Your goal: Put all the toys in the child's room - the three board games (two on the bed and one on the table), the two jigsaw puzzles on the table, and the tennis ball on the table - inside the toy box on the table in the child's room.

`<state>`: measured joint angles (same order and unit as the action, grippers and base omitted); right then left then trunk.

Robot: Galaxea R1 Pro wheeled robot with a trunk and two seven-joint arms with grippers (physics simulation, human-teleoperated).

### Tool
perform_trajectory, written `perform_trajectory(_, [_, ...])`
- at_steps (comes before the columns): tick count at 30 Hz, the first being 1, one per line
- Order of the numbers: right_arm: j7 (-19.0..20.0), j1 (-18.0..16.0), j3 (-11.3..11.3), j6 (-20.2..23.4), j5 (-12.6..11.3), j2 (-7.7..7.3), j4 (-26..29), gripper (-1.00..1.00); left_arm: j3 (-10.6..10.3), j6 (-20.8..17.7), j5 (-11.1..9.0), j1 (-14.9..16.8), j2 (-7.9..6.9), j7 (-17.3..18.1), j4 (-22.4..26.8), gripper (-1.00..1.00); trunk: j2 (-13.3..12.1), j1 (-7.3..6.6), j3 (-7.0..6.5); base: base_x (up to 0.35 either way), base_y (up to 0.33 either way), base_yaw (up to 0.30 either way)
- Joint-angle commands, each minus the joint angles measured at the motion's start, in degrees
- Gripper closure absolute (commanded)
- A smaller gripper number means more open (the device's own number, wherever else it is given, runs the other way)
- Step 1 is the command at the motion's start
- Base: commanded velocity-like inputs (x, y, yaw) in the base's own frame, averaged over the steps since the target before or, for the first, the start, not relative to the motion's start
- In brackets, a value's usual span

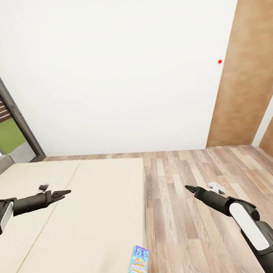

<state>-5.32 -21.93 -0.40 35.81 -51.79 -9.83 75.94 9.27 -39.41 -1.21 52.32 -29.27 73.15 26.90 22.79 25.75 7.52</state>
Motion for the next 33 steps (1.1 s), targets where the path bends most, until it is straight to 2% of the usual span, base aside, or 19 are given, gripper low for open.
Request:
perform_trajectory(1, [-0.54,-0.04,-0.02,0.23,-0.6,-0.02,0.11,-1.0,0.05,-0.59,-0.08,0.08,0.01,0.14,-0.01,-1.0,0.13,0.04,0.13,0.0,-0.074,0.113])
perform_trajectory(20, [-0.56,-0.04,0.54,0.25,-0.59,-0.01,0.17,-1.0,0.12,-0.58,-0.02,0.06,0.01,0.15,-0.01,-1.0,0.13,0.04,0.13,0.0,-0.006,0.014])
perform_trajectory(33, [-0.56,-0.04,0.71,0.23,-0.53,0.03,0.11,-1.0,0.12,-0.61,-0.02,0.06,0.01,0.15,-0.01,-1.0,0.13,0.04,0.13,0.0,-0.152,0.247])
